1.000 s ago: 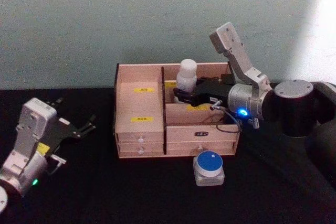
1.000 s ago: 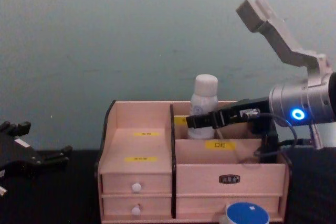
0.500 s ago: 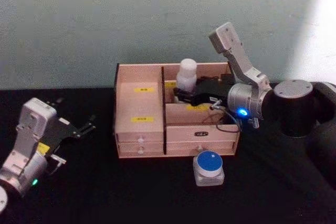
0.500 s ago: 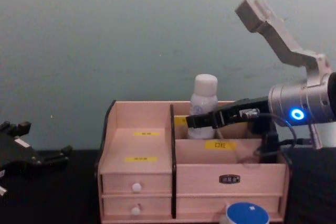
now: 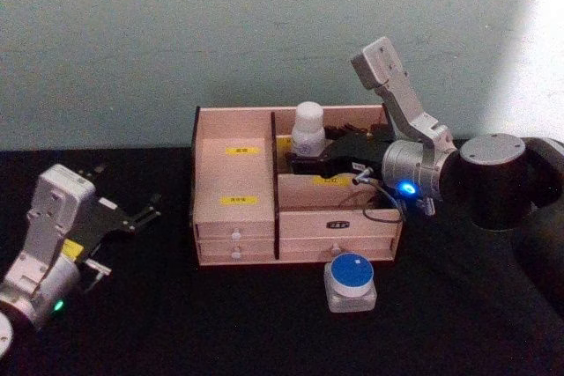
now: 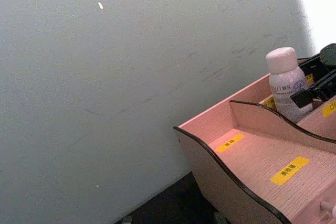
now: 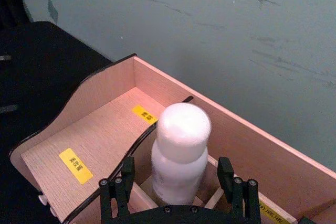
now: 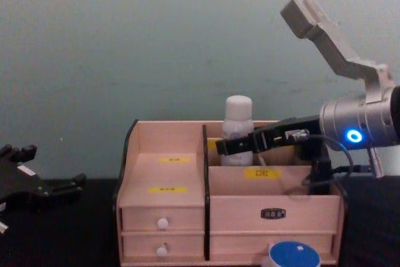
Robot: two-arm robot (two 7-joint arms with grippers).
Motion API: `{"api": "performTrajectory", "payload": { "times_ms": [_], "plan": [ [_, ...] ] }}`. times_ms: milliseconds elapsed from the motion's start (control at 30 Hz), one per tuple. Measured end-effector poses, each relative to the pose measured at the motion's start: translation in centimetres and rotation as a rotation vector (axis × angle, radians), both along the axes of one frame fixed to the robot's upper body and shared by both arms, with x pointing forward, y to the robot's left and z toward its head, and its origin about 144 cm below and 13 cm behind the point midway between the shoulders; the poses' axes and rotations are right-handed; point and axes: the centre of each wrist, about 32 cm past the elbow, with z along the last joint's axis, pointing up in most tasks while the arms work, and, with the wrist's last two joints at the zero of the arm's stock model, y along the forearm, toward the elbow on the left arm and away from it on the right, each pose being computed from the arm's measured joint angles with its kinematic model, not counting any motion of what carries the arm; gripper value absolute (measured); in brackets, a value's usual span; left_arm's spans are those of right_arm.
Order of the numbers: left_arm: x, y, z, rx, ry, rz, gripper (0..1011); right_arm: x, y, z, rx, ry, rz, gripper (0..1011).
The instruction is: Pick up the facial cleanser and watermelon frost from the table and place them into the tiered storage box.
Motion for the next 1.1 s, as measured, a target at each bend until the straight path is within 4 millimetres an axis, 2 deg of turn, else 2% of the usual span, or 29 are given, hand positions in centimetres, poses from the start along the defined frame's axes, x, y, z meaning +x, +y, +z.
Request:
{"api": "performTrajectory", "payload": {
  "times_ms": [567, 800, 1100],
  "plan": [
    [0.0, 0.0, 0.0, 0.0, 0.0, 0.0, 1001, -0.4, -0.2, 0.2, 0.009, -0.006, 0.004, 1000],
    [0.0, 0.0, 0.0, 0.0, 0.0, 0.0, 1001, -1.8, -1.2, 0.9, 0.03, -0.024, 0.015, 1000],
    [0.0, 0.0, 0.0, 0.0, 0.0, 0.0, 1001, -4.9, -3.6, 1.1, 0.03, -0.032, 0.059, 1000]
  ]
}}
